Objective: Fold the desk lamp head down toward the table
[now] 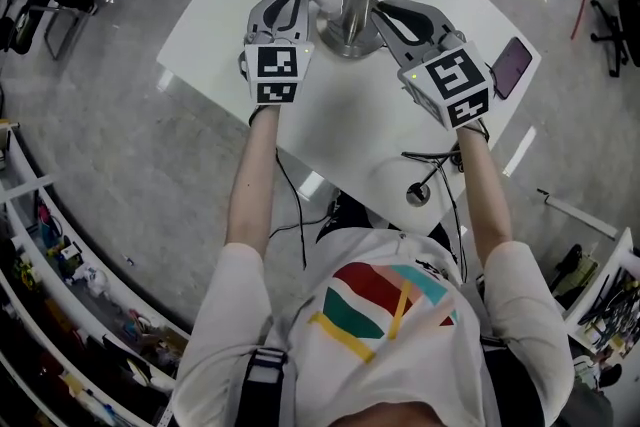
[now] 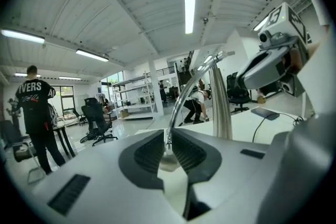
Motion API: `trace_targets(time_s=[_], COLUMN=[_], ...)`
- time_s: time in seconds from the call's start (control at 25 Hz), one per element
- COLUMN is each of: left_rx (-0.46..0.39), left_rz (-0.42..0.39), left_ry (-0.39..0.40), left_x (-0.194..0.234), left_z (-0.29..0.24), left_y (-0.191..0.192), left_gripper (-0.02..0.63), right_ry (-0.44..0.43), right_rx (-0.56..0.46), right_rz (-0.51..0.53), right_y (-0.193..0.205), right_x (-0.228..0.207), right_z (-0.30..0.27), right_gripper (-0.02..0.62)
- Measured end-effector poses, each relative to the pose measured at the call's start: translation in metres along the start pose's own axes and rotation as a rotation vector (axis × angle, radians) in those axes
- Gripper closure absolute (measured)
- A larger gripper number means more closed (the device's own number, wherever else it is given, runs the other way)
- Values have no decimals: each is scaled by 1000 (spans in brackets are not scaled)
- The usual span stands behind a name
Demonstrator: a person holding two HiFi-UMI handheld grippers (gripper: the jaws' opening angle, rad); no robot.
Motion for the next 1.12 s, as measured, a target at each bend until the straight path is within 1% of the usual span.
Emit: trace_targets(time_s=[0.08,0.24,0.36,0.48,0.64,0.76,0.88,1.0,1.12], left_rx=[-34,-105,-162,-188,-255,-313,-352,-369,-359], left_rz=[31,52,105,145,175,173,134,104,120], left_ry=[-43,-101,-134,-125,-117,-102,-103,-113,-120], left_x=[4,5,-2,-20,-45,-58,-67,-73,-77], left_z=[8,33,61,91,133,157,178,192,197], left_y=[-12,-45,-75,-103,-141,-168,-188,-197,-193], left_gripper=[522,522,522,522,522,522,522,522,523], right_ry=[8,31,67,98,71,61,33,15,15], right_rx=[-12,-64,-137,-253,-387,-475,-533,-553,-556], right_rz=[-10,-25,-50,-116,-214,-260,-294,-297,-271], right_y=[-1,-11,-27,-45,-60,-66,-66,-63,-62], right_x=[0,3,7,16,35,43,53,60,65], right_z=[10,32,55,86,129,161,186,200,206], right_gripper=[557,557,557,557,557,557,557,557,557])
Point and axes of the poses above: the fingertips, and each gripper's own axes: z backward along the fingers, x to its left, y out of its underside, the point moved 4 cm from there along z, backward along the fingers, and after that the axes turned 11 degrees about -z, right-handed, at the moved point
